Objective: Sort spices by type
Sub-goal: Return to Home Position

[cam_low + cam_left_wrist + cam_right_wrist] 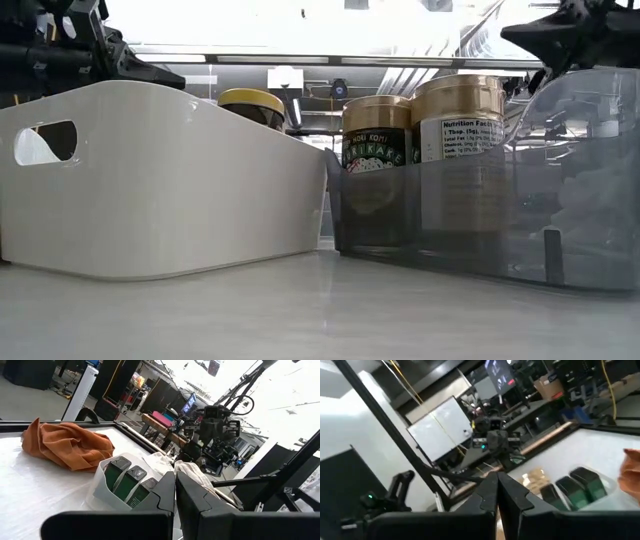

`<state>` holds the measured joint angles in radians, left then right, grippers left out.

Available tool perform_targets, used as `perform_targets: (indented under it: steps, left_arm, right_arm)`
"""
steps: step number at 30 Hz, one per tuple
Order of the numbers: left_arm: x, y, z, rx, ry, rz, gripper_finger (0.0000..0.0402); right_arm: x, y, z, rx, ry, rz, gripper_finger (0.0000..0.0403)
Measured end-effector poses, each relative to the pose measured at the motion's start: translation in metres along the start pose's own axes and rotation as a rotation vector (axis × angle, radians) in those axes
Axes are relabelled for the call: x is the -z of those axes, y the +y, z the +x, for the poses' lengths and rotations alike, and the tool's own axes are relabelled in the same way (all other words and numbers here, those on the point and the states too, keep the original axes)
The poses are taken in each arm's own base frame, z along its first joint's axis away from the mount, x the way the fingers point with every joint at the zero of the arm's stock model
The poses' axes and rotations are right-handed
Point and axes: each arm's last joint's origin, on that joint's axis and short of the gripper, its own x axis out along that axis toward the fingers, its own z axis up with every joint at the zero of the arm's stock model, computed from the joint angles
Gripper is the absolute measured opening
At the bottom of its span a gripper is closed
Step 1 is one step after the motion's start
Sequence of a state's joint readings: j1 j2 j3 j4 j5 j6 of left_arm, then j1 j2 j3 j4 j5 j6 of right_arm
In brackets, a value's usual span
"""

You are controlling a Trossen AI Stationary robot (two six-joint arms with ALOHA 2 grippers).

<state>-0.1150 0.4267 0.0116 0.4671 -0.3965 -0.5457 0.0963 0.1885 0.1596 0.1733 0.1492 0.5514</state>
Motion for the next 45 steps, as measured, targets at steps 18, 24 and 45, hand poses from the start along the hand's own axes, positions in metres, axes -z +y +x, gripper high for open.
perform_targets:
  steps: [18,24,45]
  left_arm:
    - [0.0,0.0,0.0,0.0,0.0,0.0,0.0001]
    - [0.0,0.0,0.0,-0.001,0.0,-0.001,0.0001]
    - [0.0,0.0,0.0,-0.001,0.0,-0.001,0.0001]
  right_arm:
    - [0.043,-0.025,-0.003,0.023,0.136,-0.052,0.0]
    - [0.046,-0.027,-0.003,0.031,0.163,-0.246,0.0]
    - [0.055,-0.034,-0.005,0.109,0.261,-0.276,0.0]
